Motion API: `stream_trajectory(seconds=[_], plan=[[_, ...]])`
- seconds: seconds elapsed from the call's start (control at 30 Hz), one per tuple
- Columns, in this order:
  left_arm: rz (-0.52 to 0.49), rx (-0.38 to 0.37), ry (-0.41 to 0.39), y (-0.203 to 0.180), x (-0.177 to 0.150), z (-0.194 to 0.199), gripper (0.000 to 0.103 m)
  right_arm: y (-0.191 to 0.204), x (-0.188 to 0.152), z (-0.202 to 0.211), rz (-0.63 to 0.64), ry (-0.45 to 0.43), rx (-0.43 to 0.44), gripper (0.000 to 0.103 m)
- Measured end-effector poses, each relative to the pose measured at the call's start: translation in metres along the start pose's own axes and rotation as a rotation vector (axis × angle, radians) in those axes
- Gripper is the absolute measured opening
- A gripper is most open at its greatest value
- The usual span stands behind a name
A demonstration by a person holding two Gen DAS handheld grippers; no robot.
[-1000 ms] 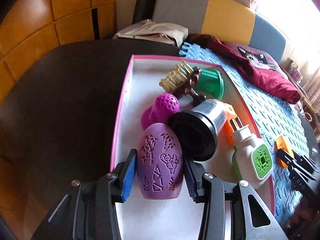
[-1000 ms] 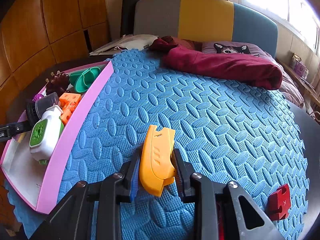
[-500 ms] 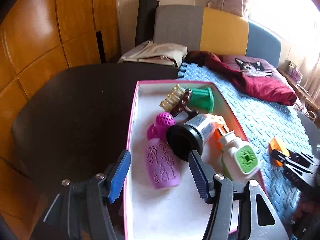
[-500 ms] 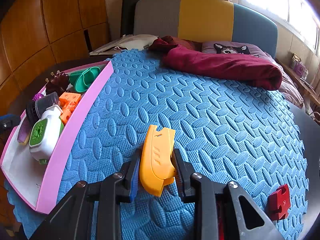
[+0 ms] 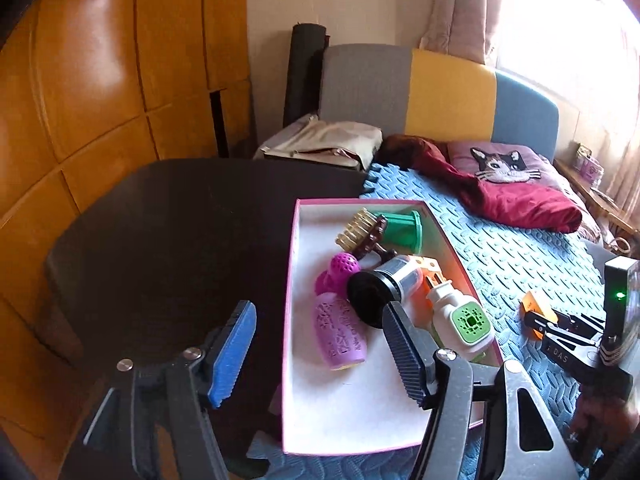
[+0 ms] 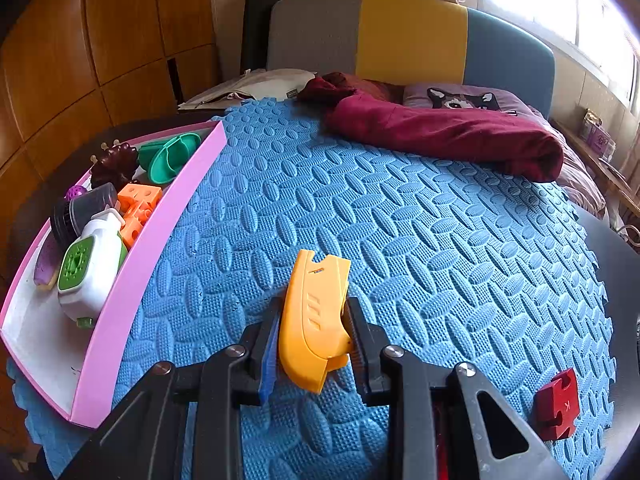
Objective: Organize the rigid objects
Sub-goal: 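Withdraw the left gripper from the tray while the right holds the orange toy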
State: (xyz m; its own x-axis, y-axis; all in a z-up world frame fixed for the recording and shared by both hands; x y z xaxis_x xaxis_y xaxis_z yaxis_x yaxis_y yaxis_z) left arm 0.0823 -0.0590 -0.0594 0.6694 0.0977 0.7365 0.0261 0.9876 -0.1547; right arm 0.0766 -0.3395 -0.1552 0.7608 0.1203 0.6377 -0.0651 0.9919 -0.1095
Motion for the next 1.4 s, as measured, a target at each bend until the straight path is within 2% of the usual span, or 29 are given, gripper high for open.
stream_trajectory(seconds=[0.27,0.67,1.4], plan=[[0.061,0.048,-0.007,0.026,0.002,-0.001,0.068,0.002,0.000,0.001,0.018,0.004,-0.022,0.029],[0.092,0.056,-0.012,0.043,-0.001,0.000,0.068,0.002,0.000,0.001,0.026,0.006,-0.031,0.029],[0.052,0.049,-0.003,0.033,-0.008,0.007,0.068,0.003,0.001,0.003,0.026,0.004,-0.047,0.029]])
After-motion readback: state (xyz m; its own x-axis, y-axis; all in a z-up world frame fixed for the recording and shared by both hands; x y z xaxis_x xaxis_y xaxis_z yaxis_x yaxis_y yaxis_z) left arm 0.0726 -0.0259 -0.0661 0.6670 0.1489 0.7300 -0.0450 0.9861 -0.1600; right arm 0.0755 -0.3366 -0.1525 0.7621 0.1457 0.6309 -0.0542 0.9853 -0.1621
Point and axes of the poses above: each gripper's, at about its wrist camera, not at the fingertips, and z roughly against the way its jaws point, y to its left, x to its top, the point moved 7 cm from there along -z, roughly the way its jaws point, and after that the axes turned 11 degrees about z, right-handed, at the moved point
